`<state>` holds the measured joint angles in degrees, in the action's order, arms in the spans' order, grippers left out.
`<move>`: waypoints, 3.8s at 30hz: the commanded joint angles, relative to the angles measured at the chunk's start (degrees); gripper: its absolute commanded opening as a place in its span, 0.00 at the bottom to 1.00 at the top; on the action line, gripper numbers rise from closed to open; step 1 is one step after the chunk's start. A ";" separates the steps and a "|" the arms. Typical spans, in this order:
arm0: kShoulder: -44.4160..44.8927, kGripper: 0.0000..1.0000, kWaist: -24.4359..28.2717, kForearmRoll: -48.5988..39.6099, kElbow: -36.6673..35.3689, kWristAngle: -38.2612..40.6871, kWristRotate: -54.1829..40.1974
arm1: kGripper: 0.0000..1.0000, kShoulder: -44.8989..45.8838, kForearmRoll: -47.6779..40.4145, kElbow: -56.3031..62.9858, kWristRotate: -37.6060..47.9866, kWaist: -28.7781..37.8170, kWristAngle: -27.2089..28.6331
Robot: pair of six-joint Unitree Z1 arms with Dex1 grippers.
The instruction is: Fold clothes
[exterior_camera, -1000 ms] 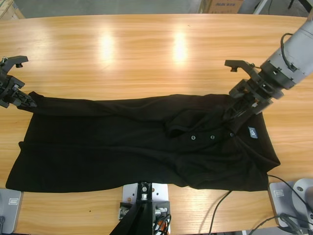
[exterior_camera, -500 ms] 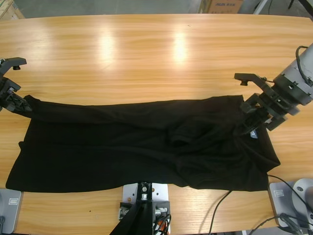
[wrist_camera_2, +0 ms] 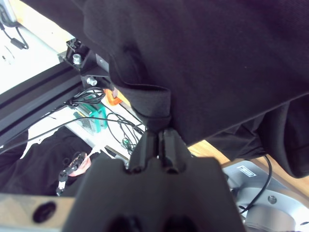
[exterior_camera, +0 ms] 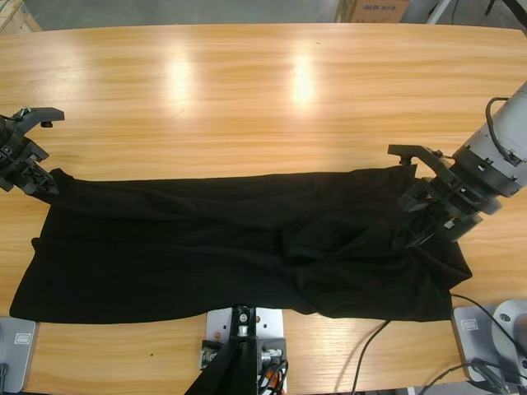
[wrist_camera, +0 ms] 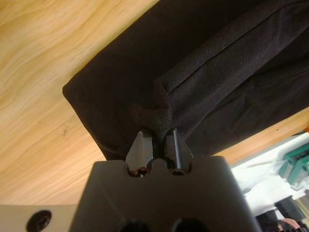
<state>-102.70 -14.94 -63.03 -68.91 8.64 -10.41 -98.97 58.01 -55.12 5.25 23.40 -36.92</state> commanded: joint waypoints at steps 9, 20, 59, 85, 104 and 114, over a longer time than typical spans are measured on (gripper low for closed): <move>-3.65 0.00 -2.02 -1.48 -0.52 -1.68 -1.34 | 0.00 -0.43 2.19 0.98 6.88 0.68 7.21; -4.14 0.01 -3.60 -1.83 -0.73 -1.65 -1.46 | 0.00 -0.87 1.93 0.98 6.71 0.68 7.48; -6.97 0.99 -16.56 -1.85 -4.90 2.84 -12.55 | 1.00 4.16 5.36 0.22 11.91 1.91 16.18; -21.56 0.99 -25.86 -6.68 -20.16 14.67 -17.38 | 1.00 3.38 1.16 0.29 12.16 1.91 16.35; -24.80 0.99 -27.60 -8.79 -21.75 13.84 -17.74 | 1.00 3.61 0.81 0.54 12.16 1.91 16.35; -28.00 0.99 -27.60 -10.50 -21.81 11.99 -17.63 | 1.00 3.58 0.59 0.54 12.16 1.91 16.27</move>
<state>-125.44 -42.19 -71.20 -91.05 21.40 -28.22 -93.67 59.27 -55.33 16.73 24.69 -21.50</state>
